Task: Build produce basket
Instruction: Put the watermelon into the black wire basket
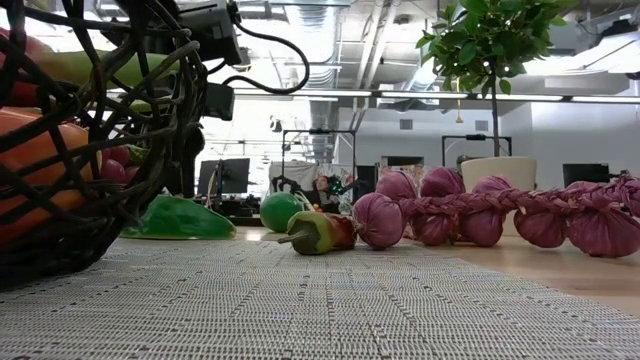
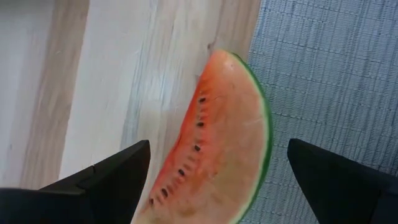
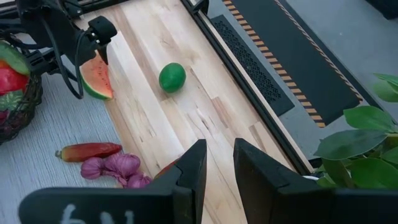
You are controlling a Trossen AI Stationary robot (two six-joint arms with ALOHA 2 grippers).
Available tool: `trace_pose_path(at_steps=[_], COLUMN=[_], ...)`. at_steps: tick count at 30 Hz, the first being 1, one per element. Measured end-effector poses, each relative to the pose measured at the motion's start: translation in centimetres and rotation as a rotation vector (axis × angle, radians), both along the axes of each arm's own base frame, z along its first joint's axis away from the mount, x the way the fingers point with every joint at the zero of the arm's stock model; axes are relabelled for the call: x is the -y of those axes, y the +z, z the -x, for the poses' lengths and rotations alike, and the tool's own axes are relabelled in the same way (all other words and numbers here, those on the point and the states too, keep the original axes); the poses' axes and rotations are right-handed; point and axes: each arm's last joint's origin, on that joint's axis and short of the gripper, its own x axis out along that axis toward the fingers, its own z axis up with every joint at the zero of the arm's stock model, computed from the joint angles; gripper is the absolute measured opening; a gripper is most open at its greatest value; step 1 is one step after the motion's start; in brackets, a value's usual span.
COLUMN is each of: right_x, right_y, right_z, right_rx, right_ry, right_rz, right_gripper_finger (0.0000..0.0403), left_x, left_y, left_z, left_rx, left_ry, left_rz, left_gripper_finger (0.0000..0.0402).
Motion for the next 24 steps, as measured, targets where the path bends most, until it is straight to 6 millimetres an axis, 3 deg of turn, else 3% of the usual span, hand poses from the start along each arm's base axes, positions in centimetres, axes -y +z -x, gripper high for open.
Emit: trace_pose_path(at_steps=[24], right_x=[0.00], right_y=[0.01], right_z=[0.00], right_rx=[-0.001], right_ry=[0.001], right_rz=[0.002], right_gripper_finger=[0.0104], left_x=[-0.05], left_y=[-0.02], left_z=[0.00], left_rx=[-0.005], left_ry=[-0.039], left_rz=[-0.029], left_gripper_finger=[0.0366])
